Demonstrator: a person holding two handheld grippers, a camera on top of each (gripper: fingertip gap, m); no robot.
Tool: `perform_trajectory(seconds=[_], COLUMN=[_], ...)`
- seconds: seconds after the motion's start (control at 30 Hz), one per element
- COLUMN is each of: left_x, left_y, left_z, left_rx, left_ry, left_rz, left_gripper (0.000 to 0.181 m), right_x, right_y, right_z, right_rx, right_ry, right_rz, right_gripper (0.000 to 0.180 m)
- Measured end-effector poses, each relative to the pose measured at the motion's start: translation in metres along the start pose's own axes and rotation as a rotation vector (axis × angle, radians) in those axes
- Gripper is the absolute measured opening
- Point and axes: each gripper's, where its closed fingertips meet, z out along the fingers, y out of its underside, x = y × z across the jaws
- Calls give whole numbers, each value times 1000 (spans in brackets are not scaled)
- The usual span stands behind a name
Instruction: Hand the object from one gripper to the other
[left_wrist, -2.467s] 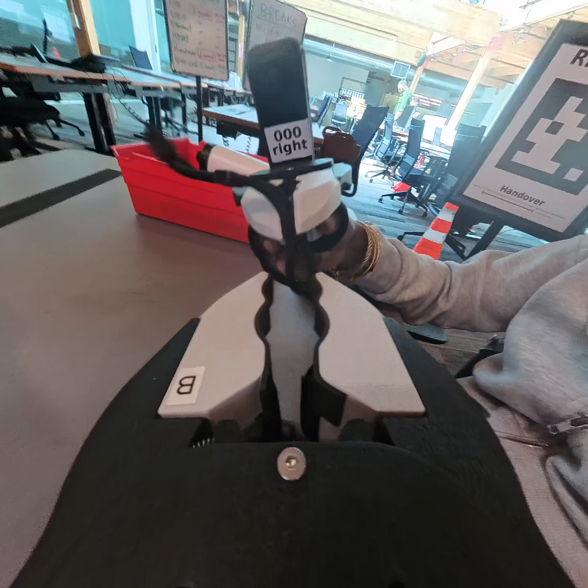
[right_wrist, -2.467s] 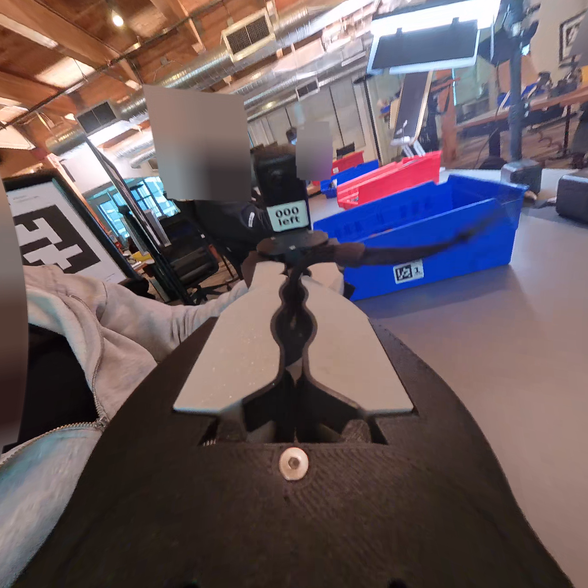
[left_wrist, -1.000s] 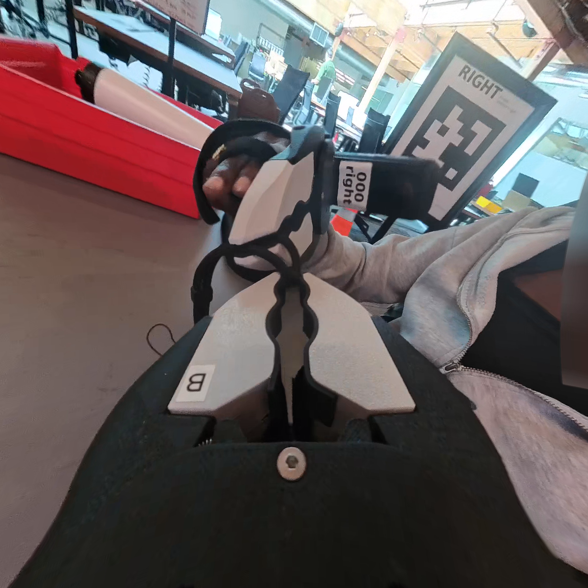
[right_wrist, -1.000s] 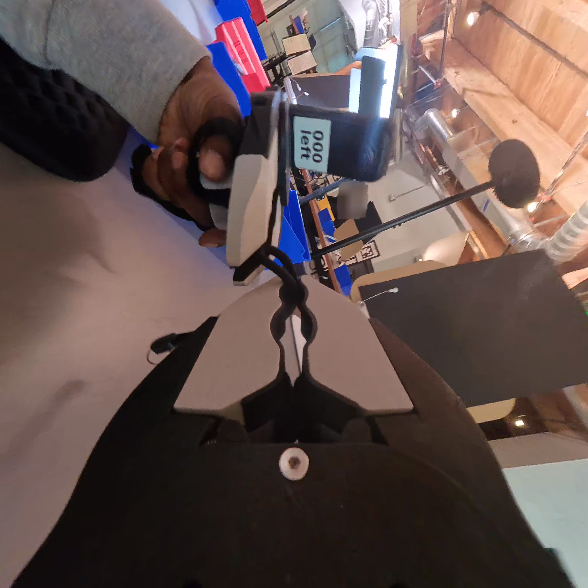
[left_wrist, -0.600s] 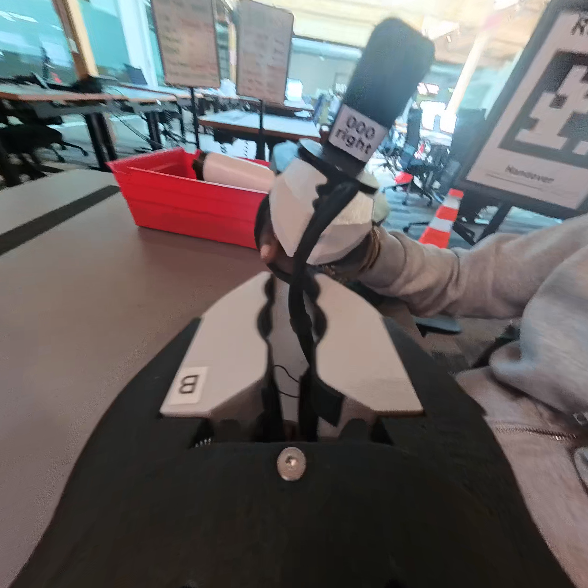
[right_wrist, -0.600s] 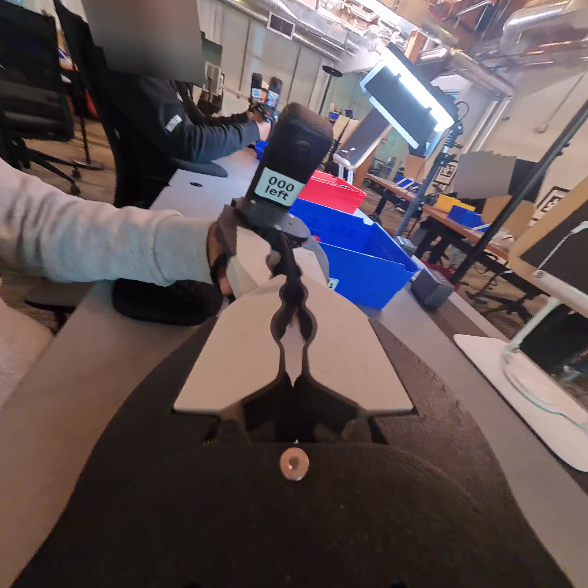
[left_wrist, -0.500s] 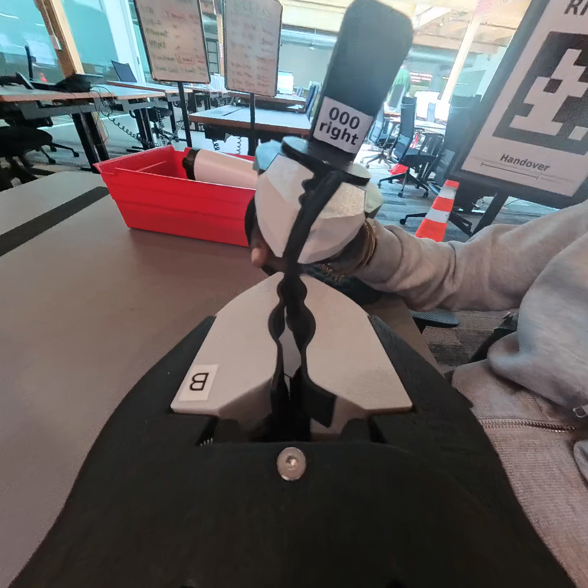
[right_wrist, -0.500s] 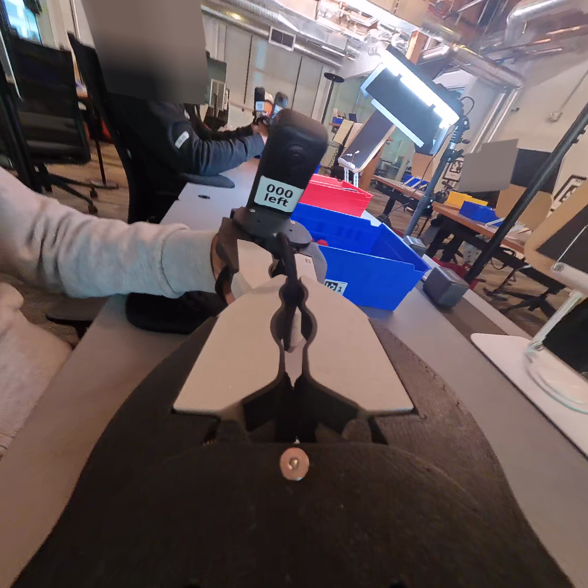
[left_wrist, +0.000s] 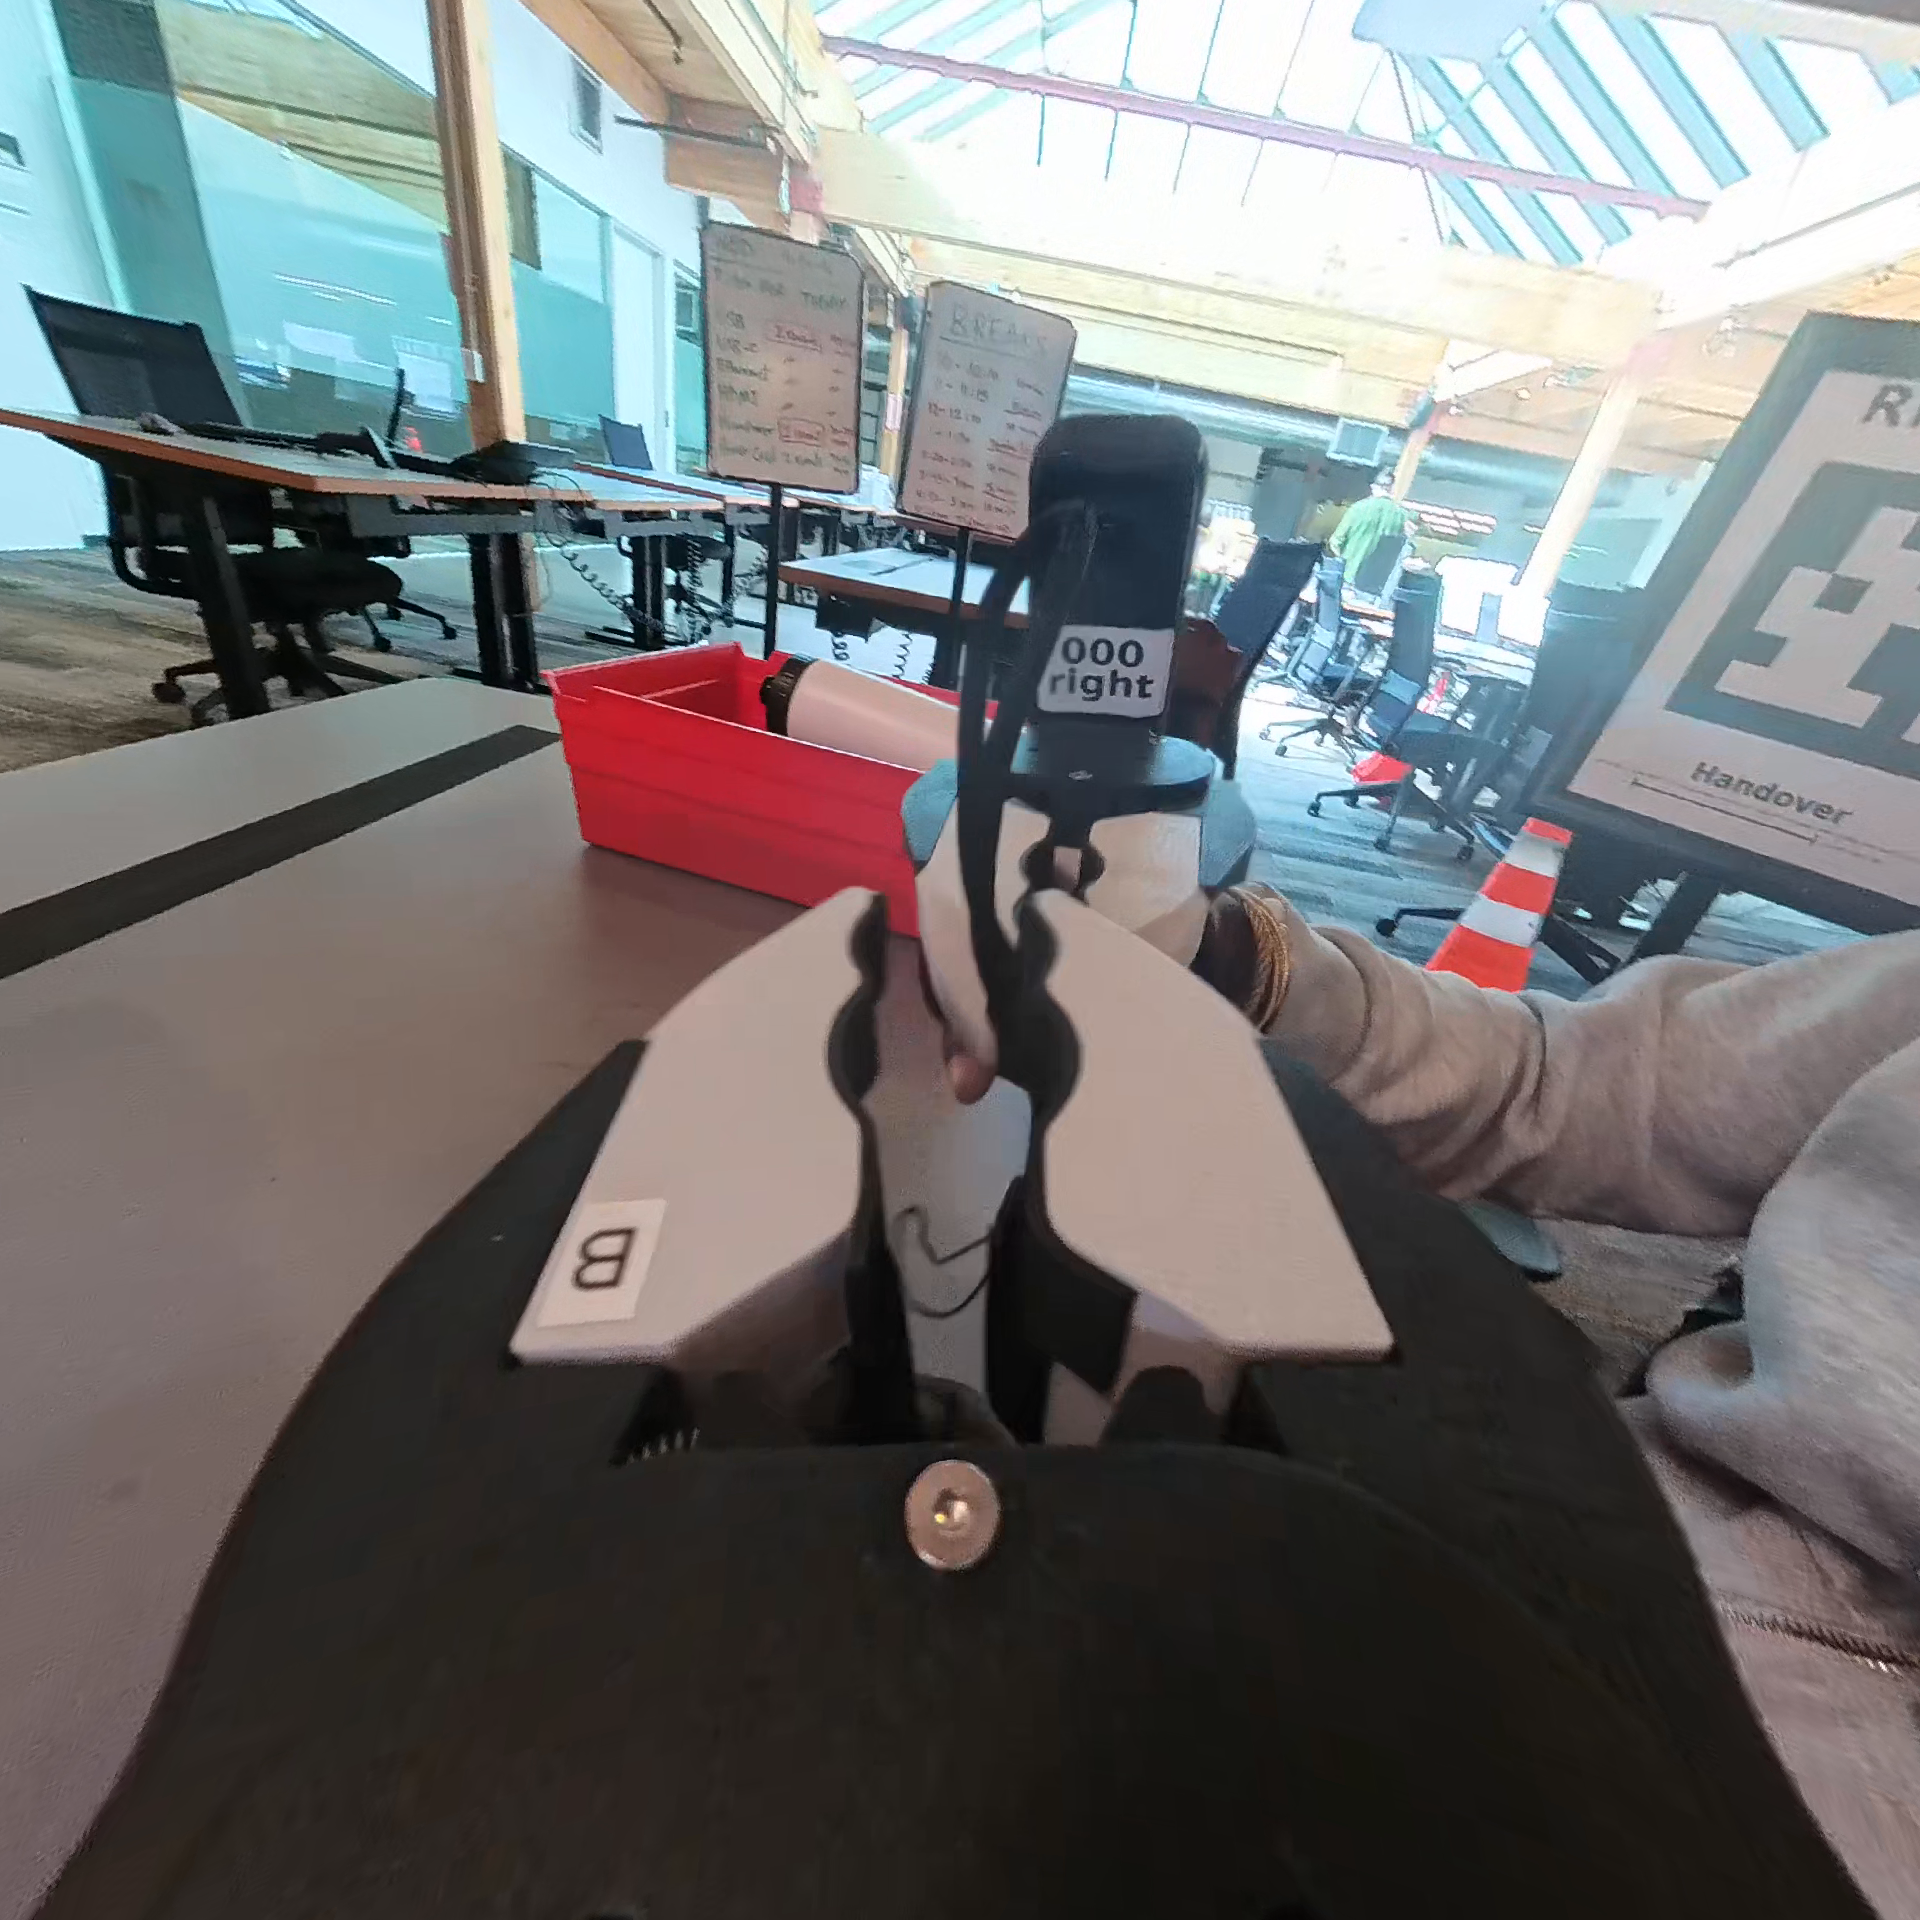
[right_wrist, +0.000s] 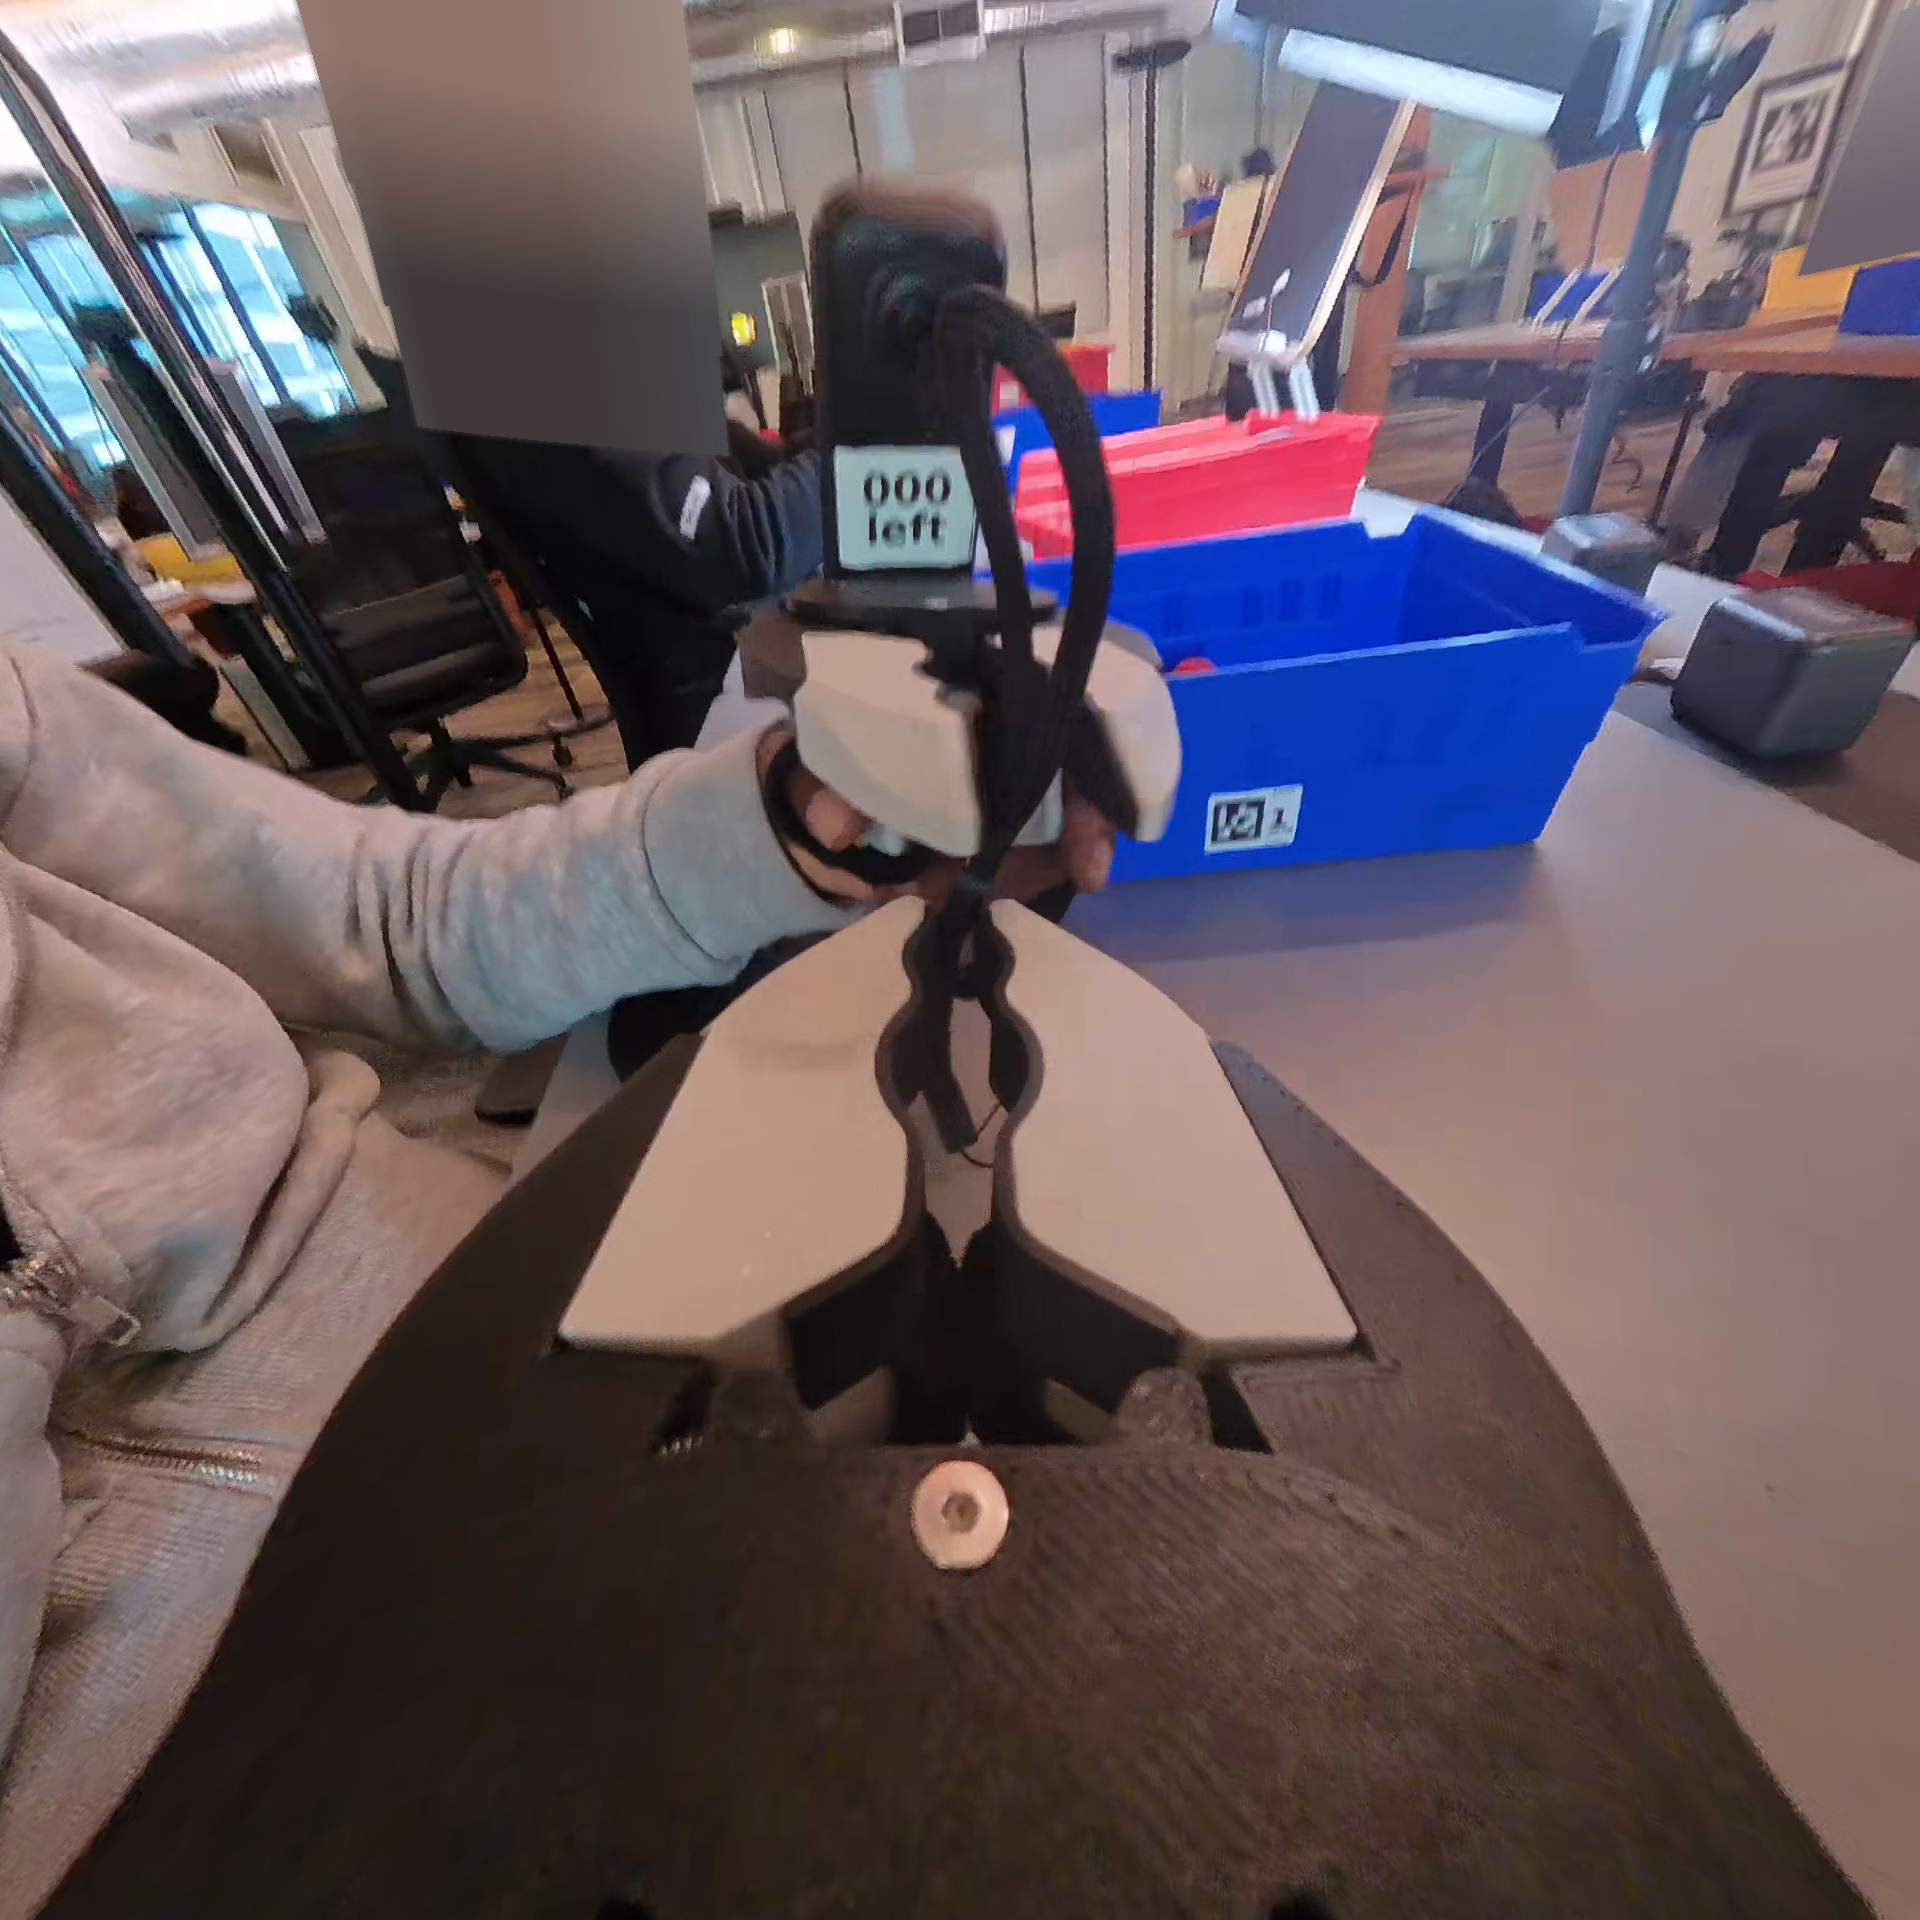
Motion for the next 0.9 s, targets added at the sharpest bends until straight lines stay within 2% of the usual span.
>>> perform_trajectory(seconds=[0.07,0.17,0.27,0.3,0.37,0.47,0.53,0.57,0.63,0.73,0.8,0.9], left_x=[-4,6,12,15,19,22,19,17,11,9,11,12], left_y=[0,12,38,41,40,32,18,11,-1,-9,-6,-2], left_z=[-1,2,10,12,15,11,7,4,-2,-8,-8,-5], left_rx=[-2,-73,-216,-224,-211,-181,-96,-55,22,62,44,29], left_ry=[-14,86,115,120,119,143,157,166,183,236,275,303], left_rz=[-27,-109,-76,-43,6,-26,-125,-185,-304,-466,-559,-643], left_gripper=[38,38,38,31,4,4,3,3,3,3,3,3], right_x=[2,8,7,8,8,5,3,1,0,-1,-4,-10], right_y=[-12,-19,-25,-24,-22,-26,-32,-34,-30,-19,-14,-14], right_z=[-8,-17,-20,-20,-18,-19,-23,-25,-26,-25,-19,-9], right_rx=[74,113,150,146,130,159,186,183,123,-35,-112,-129], right_ry=[2,23,14,18,20,3,10,32,136,375,499,596], right_rz=[18,30,49,50,44,33,-37,-118,-411,-1033,-1374,-1628], right_gripper=[6,7,6,6,6,8,31,39,44,38,35,33])
